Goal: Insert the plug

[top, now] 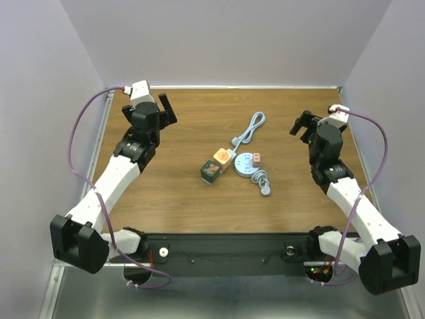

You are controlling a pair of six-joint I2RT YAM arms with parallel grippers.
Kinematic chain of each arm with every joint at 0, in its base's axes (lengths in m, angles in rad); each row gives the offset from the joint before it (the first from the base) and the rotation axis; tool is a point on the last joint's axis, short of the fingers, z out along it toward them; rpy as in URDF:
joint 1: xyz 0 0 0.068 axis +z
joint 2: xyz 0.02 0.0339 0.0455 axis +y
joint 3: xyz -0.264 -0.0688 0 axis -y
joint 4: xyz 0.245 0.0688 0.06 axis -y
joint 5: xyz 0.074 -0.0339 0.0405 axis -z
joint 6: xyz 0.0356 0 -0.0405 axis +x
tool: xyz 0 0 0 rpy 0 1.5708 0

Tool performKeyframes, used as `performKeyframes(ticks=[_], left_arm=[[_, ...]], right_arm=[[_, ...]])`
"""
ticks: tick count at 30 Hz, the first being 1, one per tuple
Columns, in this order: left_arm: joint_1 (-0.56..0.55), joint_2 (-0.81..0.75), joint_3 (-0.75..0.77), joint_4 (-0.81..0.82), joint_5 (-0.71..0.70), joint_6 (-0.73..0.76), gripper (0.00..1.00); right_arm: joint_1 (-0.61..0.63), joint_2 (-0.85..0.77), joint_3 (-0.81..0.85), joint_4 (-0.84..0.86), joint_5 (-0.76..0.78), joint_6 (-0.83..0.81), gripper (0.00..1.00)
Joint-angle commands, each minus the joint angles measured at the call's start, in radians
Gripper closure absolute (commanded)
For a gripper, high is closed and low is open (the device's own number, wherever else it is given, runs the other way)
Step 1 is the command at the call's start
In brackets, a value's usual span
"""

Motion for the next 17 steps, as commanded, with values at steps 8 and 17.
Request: performKeyframes(ticks=[8,17], left_arm=[[0.019,-0.159,0.014,0.061,-0.169,-0.009,0.01],[0.019,-0.165,0.032,0.047,-0.184,0.002,0.01]], right_arm=[[-0.005,-0.039,-0.023,0.034,0.080,-0.016,0.00],[-0.005,-0.039,-0.020,0.034,0.078,-0.016,0.00]])
